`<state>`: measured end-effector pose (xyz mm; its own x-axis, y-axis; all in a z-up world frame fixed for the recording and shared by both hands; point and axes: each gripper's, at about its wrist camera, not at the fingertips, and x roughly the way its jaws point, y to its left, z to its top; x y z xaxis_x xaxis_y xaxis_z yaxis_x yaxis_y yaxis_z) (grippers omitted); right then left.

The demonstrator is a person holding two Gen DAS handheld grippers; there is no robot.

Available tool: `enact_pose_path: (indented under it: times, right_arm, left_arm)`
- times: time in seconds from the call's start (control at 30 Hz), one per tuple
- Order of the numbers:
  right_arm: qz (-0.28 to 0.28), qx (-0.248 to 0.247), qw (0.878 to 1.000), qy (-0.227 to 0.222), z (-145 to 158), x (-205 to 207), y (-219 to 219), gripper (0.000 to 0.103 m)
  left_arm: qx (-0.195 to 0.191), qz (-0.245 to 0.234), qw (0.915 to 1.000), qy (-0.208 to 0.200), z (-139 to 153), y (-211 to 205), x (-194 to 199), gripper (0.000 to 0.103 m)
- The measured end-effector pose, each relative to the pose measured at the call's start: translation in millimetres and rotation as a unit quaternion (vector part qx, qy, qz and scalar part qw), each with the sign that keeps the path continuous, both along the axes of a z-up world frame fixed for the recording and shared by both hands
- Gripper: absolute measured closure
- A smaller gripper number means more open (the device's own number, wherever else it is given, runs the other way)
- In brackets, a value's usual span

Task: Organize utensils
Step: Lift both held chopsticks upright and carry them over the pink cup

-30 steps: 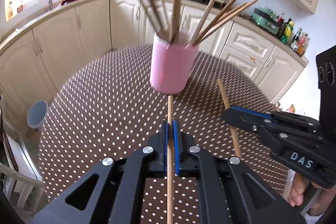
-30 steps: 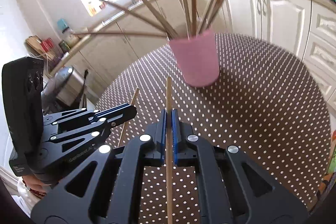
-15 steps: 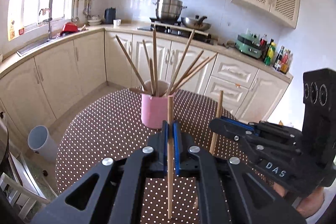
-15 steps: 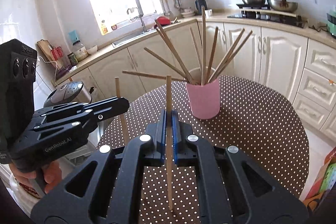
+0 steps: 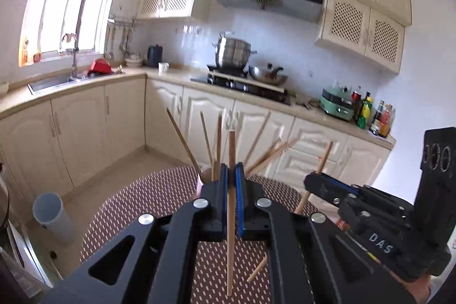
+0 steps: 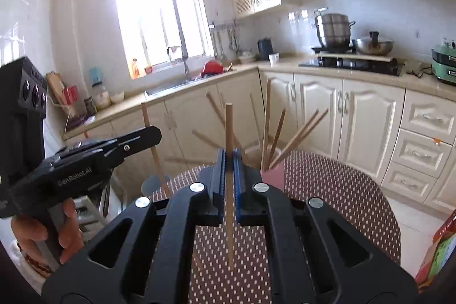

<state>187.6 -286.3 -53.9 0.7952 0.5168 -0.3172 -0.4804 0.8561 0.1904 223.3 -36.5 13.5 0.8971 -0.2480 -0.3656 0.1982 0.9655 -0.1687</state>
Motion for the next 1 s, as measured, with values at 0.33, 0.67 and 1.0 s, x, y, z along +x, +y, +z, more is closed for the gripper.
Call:
enact_pose_path:
  times: [0.33, 0.67, 1.0]
  right_arm:
    - [-0.032, 0.002, 0.996, -0.085, 35.6, 33.9, 9.9, 0.098]
    - [-0.034, -0.002, 0.991, -0.13, 48.5, 66.4, 21.6, 0.097]
    - [-0.031, -0.016, 0.99, -0.136, 42.6, 83.1, 30.4, 0.097]
  left_arm:
    - [0.001, 0.038, 0.9954, -0.088, 35.7, -11.5, 39.0, 0.098]
    - [-0.033, 0.048, 0.9906, -0.124, 48.0, -15.3, 73.9, 0.098]
    - [-0.044, 0.069, 0.9861, -0.145, 34.5, -19.2, 90.1, 0.098]
